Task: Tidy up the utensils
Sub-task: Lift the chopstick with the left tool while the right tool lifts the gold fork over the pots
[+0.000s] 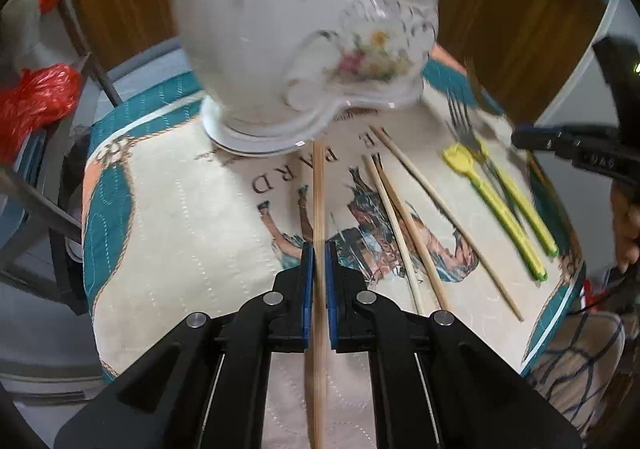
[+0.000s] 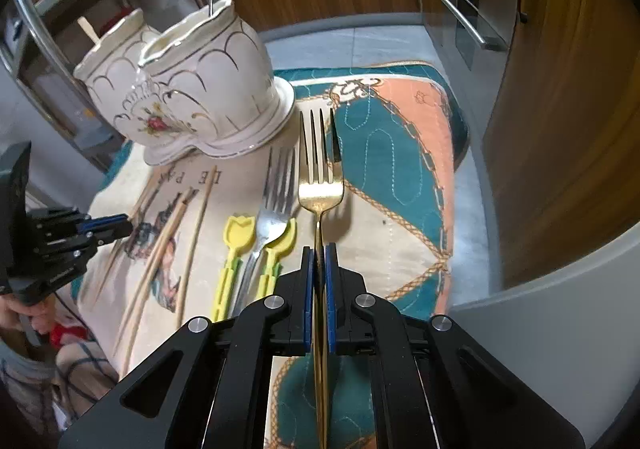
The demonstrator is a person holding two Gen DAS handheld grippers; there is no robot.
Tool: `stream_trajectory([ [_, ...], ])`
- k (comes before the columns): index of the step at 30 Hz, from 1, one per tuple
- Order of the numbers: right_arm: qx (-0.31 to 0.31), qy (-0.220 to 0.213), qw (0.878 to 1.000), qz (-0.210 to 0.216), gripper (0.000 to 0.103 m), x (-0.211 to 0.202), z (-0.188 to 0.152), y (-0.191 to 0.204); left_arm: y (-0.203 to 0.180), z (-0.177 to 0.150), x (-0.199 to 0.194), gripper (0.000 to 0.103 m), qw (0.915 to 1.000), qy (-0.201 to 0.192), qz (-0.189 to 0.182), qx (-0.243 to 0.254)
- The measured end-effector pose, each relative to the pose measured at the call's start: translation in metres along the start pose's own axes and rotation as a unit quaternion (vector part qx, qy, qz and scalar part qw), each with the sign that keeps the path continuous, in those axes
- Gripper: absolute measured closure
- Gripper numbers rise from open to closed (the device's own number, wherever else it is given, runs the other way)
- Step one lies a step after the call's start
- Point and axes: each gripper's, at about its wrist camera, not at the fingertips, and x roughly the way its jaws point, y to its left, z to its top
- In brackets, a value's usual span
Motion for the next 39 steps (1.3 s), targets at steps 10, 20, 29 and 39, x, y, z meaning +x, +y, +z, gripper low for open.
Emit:
stream_trajectory([
  [10, 0.01, -0.08, 0.996, 0.045, 0.096, -0.022, -0.004, -0.002, 0.011, -0.021, -0.042, 0.097, 0.9909, -0.123, -0.045, -0.033],
  [20, -0.041, -0.195, 0.978, 0.058, 0.096, -0.065, -0.002, 0.026, 0.0, -0.009, -0.081, 0.097, 0.9613, -0.265, -0.049, -0.058],
  [29, -0.059, -0.295, 0.949, 0.089, 0.096, -0.106, 0.035, 0.053, 0.0, 0.025, -0.113, 0.097, 0.9221, -0.38, -0.038, -0.062],
  [39, -0.076, -0.367, 0.922, 0.094, 0.096, -0.122, 0.073, 0.079, 0.017, 0.065, -0.132, 0.097, 0.8785, -0.468, -0.038, -0.089],
])
